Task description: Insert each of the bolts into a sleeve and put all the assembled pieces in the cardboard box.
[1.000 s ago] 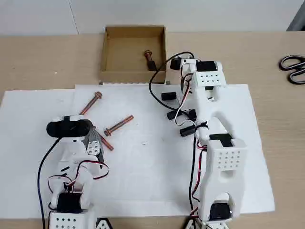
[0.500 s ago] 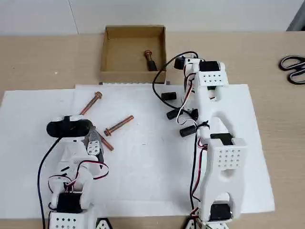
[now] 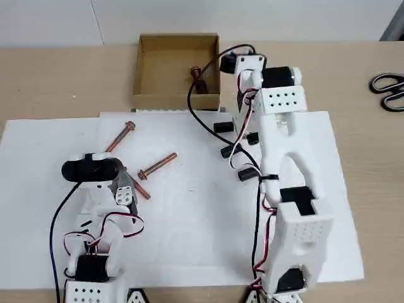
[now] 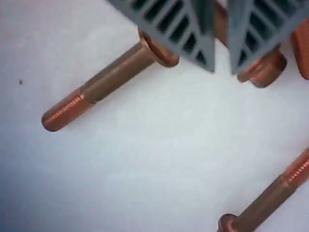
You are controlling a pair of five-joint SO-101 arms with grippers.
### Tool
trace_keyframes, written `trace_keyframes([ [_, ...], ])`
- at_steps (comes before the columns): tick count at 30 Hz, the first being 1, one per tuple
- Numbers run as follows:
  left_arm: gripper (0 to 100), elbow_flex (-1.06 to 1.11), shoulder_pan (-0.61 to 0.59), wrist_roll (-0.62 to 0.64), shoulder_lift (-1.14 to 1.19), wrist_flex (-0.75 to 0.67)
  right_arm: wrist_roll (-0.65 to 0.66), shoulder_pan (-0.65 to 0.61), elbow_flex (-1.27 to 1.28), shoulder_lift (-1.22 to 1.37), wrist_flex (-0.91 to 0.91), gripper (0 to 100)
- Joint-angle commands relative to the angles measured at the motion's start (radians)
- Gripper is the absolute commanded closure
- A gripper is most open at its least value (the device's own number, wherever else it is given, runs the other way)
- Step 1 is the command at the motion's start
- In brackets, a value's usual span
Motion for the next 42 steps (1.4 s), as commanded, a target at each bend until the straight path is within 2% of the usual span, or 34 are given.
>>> trace_keyframes([
  [1, 99, -0.004, 0.002, -0.002, -0.011, 0.008, -0.055, 0.044, 0.023, -0.156, 0.018, 99.6],
  [8, 99, -0.004, 0.002, -0.002, -0.011, 0.008, -0.238, 0.070, 0.192, -0.452, 0.018, 99.6],
  [15, 99, -0.004, 0.002, -0.002, -0.011, 0.008, -0.434, 0.070, 0.539, -0.768, -0.059, 99.5],
  [22, 99, -0.016, -0.003, 0.003, -0.011, 0.008, -0.439, 0.071, 0.858, -1.063, -0.214, 99.5],
  [26, 99, -0.127, 0.000, 0.003, -0.006, 0.015, -0.437, 0.116, 1.011, -1.208, -0.228, 99.5],
  [35, 99, -0.406, 0.003, 0.002, -0.003, 0.273, -0.433, 0.154, 1.206, -1.431, -0.251, 99.5],
  [39, 99, -0.493, 0.003, -0.002, 0.008, 0.336, -0.433, 0.154, 1.272, -1.475, -0.306, 99.5],
  [42, 99, -0.584, 0.003, -0.003, 0.109, 0.359, -0.433, 0.154, 1.316, -1.497, -0.335, 99.6],
])
